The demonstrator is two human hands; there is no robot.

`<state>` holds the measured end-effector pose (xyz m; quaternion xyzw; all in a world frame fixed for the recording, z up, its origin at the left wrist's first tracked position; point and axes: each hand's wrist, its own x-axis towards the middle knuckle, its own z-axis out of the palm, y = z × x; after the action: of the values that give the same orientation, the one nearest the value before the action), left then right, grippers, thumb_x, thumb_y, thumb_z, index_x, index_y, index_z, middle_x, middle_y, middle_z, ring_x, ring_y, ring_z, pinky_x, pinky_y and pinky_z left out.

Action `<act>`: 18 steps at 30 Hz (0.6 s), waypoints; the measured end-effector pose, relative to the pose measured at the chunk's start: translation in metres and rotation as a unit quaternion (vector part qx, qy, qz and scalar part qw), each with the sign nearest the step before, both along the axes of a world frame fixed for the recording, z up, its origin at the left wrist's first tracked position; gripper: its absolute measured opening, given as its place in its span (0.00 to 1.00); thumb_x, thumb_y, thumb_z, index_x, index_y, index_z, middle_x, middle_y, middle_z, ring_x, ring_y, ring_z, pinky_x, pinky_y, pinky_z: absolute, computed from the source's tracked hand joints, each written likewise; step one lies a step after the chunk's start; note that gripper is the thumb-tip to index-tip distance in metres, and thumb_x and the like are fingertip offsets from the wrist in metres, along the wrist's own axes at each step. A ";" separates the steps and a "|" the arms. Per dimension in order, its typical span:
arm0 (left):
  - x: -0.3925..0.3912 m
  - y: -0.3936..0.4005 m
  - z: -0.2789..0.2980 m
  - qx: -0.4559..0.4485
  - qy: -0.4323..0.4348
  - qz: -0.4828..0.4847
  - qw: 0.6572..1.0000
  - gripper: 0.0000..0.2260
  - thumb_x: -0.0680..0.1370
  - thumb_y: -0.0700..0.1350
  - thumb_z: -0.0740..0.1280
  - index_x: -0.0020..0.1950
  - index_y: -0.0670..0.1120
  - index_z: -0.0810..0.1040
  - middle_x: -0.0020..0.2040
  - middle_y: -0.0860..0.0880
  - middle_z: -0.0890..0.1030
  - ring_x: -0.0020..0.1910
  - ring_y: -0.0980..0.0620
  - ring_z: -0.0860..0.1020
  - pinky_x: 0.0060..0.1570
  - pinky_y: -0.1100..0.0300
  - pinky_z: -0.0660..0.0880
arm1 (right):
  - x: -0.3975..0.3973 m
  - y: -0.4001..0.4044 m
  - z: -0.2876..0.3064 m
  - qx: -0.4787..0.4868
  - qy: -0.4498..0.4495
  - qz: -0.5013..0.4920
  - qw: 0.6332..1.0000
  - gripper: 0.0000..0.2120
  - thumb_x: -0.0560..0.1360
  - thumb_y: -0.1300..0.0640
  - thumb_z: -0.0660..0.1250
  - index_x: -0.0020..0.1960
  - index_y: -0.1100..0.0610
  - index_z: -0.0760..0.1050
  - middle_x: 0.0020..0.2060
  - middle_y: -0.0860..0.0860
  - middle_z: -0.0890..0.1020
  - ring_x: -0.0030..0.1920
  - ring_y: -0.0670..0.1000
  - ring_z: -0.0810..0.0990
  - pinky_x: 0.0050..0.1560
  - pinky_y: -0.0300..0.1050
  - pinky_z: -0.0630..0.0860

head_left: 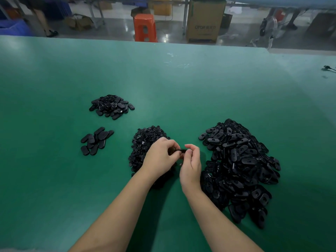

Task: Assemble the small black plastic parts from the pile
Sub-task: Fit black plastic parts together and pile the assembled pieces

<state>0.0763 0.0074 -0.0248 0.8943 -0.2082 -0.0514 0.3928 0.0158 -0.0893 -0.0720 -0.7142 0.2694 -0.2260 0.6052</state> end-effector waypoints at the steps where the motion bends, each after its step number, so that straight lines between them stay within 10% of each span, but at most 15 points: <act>1: 0.003 0.004 0.000 -0.021 -0.013 0.024 0.999 0.01 0.75 0.47 0.74 0.45 0.53 0.83 0.43 0.56 0.77 0.39 0.62 0.75 0.43 0.70 0.70 | 0.000 0.000 0.000 0.002 -0.002 -0.001 1.000 0.09 0.85 0.57 0.54 0.57 0.52 0.73 0.42 0.48 0.79 0.43 0.49 0.77 0.48 0.54 0.73; 6: 0.034 0.058 -0.007 -0.118 0.049 0.256 0.958 0.02 0.76 0.49 0.73 0.46 0.53 0.82 0.41 0.58 0.83 0.41 0.61 0.80 0.43 0.64 0.75 | -0.003 0.002 0.002 -0.007 0.023 0.019 1.000 0.09 0.86 0.52 0.53 0.57 0.49 0.72 0.41 0.46 0.79 0.41 0.48 0.76 0.47 0.55 0.75; 13: 0.051 0.148 -0.036 -0.027 0.057 0.415 0.908 0.09 0.80 0.46 0.69 0.54 0.44 0.85 0.36 0.54 0.80 0.33 0.57 0.75 0.32 0.62 0.68 | -0.001 0.001 0.002 -0.026 0.038 0.025 0.999 0.09 0.85 0.51 0.55 0.53 0.47 0.73 0.40 0.46 0.79 0.38 0.45 0.75 0.42 0.46 0.72; 18: 0.045 0.149 -0.035 0.000 0.001 0.412 0.911 0.12 0.81 0.40 0.64 0.62 0.40 0.81 0.53 0.42 0.84 0.46 0.47 0.77 0.50 0.55 0.73 | -0.001 0.001 0.001 -0.038 0.047 0.029 0.998 0.09 0.85 0.52 0.55 0.52 0.48 0.73 0.39 0.45 0.79 0.39 0.41 0.76 0.42 0.42 0.70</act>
<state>0.1212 0.1560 -0.0600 0.9006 0.1791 0.1143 0.3793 0.0145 -0.0881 -0.0708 -0.7538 0.2681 -0.1850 0.5706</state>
